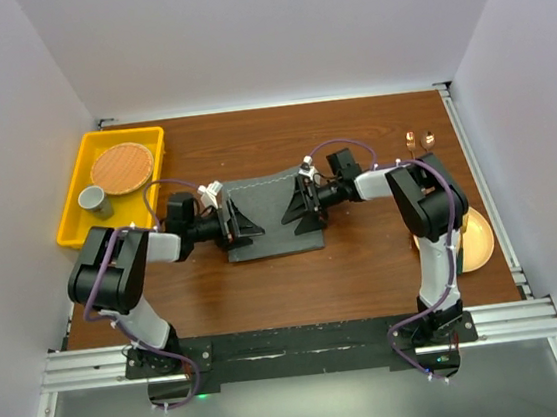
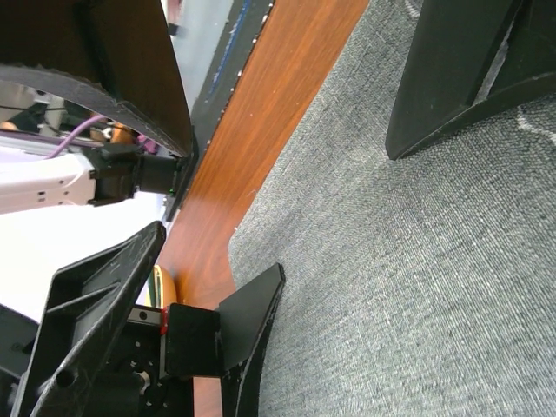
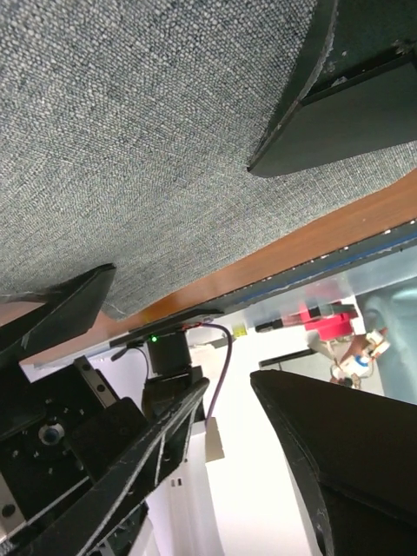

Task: Fold the napkin into a case and place the utensils inside
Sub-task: Smooth out the lower triangle-folded napkin at the center of the board.

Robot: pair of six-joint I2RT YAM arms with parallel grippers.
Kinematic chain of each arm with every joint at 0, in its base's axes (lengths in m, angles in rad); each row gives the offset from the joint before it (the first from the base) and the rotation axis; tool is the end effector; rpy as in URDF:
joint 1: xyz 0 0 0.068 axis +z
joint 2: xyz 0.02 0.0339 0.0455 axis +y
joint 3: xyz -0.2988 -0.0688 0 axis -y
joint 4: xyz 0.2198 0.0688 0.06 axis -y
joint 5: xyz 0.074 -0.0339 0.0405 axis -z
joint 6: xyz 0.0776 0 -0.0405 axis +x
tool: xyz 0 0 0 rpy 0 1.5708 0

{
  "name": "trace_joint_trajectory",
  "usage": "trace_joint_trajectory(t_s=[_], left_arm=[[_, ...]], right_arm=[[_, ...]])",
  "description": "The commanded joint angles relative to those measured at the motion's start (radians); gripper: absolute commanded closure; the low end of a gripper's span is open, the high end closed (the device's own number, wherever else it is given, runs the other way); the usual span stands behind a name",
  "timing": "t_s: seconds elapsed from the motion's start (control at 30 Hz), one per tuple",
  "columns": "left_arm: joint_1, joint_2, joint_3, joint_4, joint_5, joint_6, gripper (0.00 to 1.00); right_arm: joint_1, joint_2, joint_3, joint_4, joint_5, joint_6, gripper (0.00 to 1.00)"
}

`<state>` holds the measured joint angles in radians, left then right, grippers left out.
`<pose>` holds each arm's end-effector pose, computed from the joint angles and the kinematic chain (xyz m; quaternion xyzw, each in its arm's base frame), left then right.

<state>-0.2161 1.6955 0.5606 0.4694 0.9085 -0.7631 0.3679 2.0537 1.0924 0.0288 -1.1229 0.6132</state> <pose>0.2800 -0.1241 0.1609 -0.0335 0.8299 -0.5331 0.1613 0.3461 0.2084 0.1458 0.0675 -0.8181 -0.5710 0.0039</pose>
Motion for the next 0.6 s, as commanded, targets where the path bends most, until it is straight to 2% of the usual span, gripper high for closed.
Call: trace_joint_trajectory(t_s=[0.0,0.17,0.27,0.43,0.57], left_arm=[[0.015,-0.051,0.074,-0.061,0.019,0.109,0.0],[0.011,-0.083,0.231,-0.187,0.009,0.269,0.0],[0.011,-0.05,0.301,-0.23,0.007,0.333,0.0],[0.011,0.019,0.372,-0.241,-0.023,0.372,0.0],[0.011,0.082,0.386,-0.213,-0.054,0.335,0.0]], right_arm=[[-0.015,-0.064,0.114,-0.023,0.002,0.023,0.02],[-0.064,-0.001,0.279,-0.066,-0.034,0.014,0.04],[-0.069,0.078,0.354,-0.056,-0.054,0.026,0.08],[-0.072,0.192,0.426,-0.044,-0.043,0.037,0.15],[-0.099,0.247,0.431,0.002,-0.014,0.062,0.24]])
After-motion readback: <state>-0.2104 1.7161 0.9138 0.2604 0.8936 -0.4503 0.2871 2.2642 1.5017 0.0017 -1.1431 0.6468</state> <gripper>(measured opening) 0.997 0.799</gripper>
